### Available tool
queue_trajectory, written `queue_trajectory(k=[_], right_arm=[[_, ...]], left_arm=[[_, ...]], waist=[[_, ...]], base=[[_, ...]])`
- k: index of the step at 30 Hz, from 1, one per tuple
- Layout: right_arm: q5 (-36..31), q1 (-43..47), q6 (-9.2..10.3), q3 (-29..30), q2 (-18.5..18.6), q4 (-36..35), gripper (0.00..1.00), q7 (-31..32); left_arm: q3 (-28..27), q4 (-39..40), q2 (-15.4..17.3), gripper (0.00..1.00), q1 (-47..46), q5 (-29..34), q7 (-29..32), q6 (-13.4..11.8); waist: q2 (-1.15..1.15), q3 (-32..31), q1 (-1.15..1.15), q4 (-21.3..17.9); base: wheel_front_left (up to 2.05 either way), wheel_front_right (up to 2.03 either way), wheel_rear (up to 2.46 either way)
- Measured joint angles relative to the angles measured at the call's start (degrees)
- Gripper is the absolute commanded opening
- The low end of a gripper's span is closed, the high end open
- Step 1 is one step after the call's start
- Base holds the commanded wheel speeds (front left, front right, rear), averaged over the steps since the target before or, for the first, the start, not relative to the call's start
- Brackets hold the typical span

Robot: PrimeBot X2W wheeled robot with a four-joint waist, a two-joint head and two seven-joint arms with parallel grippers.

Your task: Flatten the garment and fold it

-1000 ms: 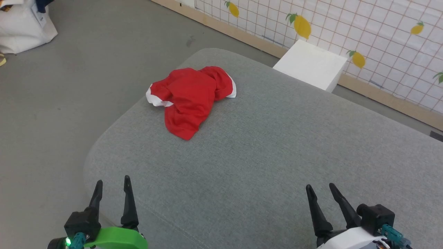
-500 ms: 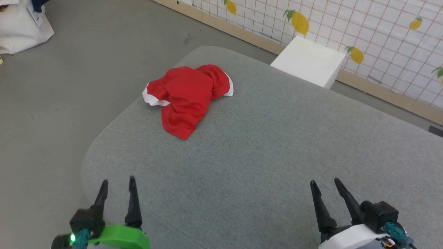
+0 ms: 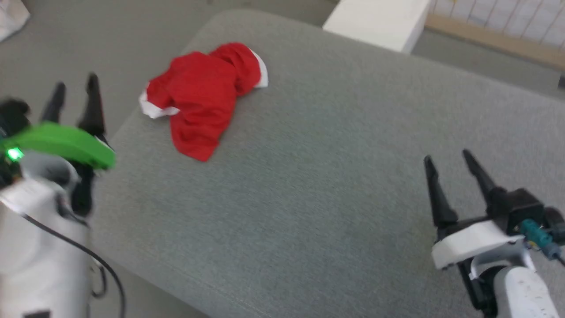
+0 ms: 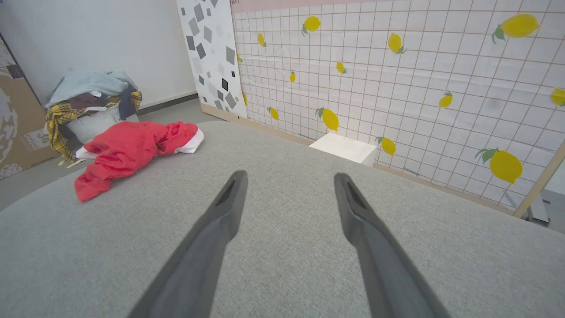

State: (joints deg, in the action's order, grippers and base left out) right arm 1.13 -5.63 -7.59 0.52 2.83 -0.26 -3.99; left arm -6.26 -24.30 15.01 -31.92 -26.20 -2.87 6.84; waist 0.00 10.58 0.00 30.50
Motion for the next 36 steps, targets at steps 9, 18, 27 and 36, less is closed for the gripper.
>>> queue_trajectory(k=[9, 18, 27, 36], right_arm=[[-3.81, -1.41, 0.0, 3.49, -0.01, -9.58, 1.0, 5.25], [-4.31, -1.47, 0.01, 4.03, -0.01, -15.18, 1.0, 8.04], [-4.56, -1.45, 0.01, 4.54, -0.01, -17.01, 1.0, 8.56], [-3.0, -1.43, 0.01, 4.36, 0.0, -14.71, 1.0, 7.38]], left_arm=[[0.44, -12.87, 5.38, 1.0, -12.69, -8.48, 14.39, 0.24], [3.28, -24.92, 7.68, 1.0, -18.12, -9.14, 23.28, 0.25], [7.93, -29.17, 9.01, 0.53, -19.8, -14.3, 27.98, 0.25], [10.62, -26.15, 14.06, 0.0, -20.31, -15.66, 9.81, 0.42]], waist=[[0.0, 10.8, 0.0, -4.0], [0.0, 19.7, 0.0, -7.92], [0.0, 24.88, 0.0, -10.47], [0.0, 22.61, 0.0, -11.07]], base=[[0.0, 0.0, 0.0], [0.0, 0.0, 0.0], [0.0, 0.0, 0.0], [0.0, 0.0, 0.0]])
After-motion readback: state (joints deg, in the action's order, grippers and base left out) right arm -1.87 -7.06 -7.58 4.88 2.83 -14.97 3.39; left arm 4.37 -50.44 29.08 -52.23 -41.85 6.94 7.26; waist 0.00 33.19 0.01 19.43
